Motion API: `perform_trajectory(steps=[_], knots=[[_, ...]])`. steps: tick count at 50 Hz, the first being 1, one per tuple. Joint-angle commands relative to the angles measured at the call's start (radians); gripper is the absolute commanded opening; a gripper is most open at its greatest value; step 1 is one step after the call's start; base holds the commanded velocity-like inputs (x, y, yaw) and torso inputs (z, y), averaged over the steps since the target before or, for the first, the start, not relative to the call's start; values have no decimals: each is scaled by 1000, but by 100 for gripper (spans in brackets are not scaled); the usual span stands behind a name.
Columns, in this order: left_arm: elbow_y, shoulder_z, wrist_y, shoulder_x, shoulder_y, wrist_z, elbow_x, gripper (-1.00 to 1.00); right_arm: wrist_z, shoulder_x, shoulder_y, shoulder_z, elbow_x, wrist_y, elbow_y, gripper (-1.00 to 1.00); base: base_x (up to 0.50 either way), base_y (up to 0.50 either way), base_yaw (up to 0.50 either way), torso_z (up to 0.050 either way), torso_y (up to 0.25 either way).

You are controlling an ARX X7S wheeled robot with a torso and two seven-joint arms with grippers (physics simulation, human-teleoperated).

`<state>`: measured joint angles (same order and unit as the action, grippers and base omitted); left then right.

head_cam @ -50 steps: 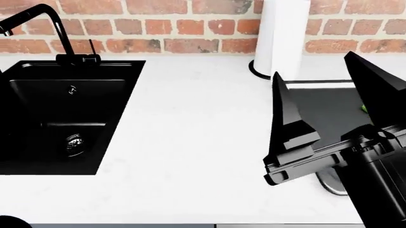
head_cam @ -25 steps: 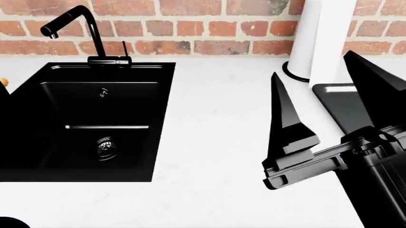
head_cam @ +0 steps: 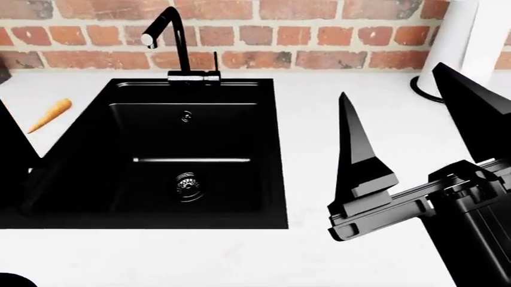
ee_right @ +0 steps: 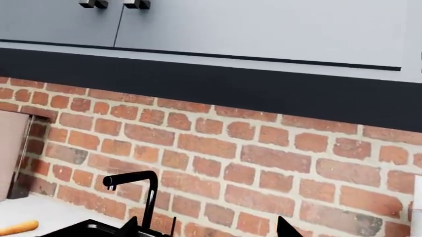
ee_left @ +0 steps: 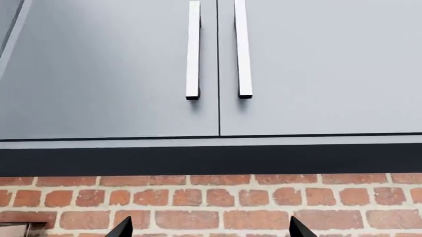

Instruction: Place the two vegetables and bowl onto the tray for setting up a vegetable dip station.

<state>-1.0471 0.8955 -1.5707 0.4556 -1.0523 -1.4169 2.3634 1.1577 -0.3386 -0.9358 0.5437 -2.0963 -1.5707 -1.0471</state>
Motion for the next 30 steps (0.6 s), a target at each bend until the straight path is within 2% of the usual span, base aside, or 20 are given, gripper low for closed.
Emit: perform_trajectory(steps=[1,30], knots=[[0,-6,0,1,-2,-5,2,100,-9,-1,3,0,9,0,0,100,-1,500,0,0,0],[0,-26,0,1,-15,-38,22,100,-29,-1,10,1,24,0,0,100,-1,500,0,0,0]])
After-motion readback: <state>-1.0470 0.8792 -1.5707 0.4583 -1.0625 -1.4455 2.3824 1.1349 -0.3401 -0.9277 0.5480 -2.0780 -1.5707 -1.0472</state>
